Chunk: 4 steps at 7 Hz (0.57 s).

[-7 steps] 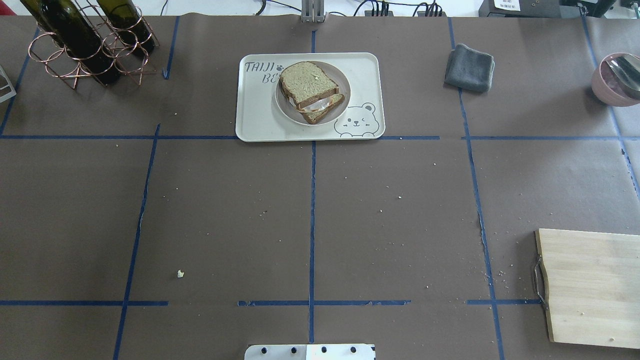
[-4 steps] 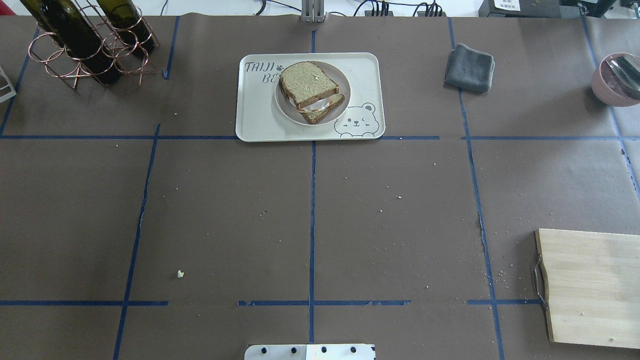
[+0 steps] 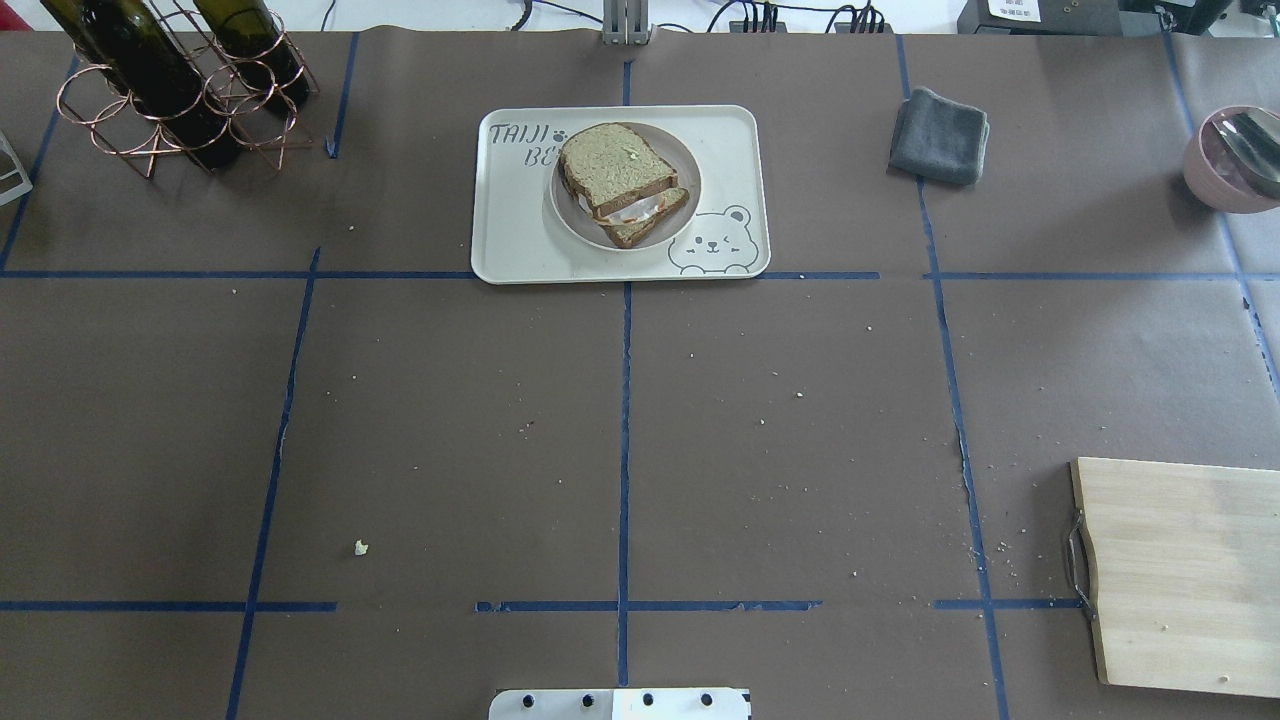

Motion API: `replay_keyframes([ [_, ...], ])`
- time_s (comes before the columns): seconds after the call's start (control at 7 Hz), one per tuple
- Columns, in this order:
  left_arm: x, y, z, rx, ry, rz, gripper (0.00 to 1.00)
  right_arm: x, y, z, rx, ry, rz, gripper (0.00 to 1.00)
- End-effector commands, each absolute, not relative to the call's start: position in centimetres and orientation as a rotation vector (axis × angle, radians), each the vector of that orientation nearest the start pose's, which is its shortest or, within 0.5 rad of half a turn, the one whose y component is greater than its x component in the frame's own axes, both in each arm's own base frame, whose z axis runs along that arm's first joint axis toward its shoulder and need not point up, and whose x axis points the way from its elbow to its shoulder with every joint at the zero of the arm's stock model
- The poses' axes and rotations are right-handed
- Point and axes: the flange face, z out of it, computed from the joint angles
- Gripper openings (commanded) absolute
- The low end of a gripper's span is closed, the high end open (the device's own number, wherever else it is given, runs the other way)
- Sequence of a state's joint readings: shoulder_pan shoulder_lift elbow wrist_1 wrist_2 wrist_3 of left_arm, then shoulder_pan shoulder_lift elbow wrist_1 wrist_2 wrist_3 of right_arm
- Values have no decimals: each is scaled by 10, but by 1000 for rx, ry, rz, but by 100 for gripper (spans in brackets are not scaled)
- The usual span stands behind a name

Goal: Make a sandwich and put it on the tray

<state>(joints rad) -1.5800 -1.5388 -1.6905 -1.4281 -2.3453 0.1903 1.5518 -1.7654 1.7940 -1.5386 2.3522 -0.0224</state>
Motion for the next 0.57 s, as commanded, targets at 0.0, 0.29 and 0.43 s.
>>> replay_keyframes([
  [0.0,-68,-472,629,26,776,151,100,55,-414,633,56,-788,-59,100],
  [0.29,-68,-472,629,26,776,151,100,55,-414,633,53,-795,-54,100],
  [0.43,-68,-472,629,26,776,151,100,54,-415,632,52,-795,-50,100],
])
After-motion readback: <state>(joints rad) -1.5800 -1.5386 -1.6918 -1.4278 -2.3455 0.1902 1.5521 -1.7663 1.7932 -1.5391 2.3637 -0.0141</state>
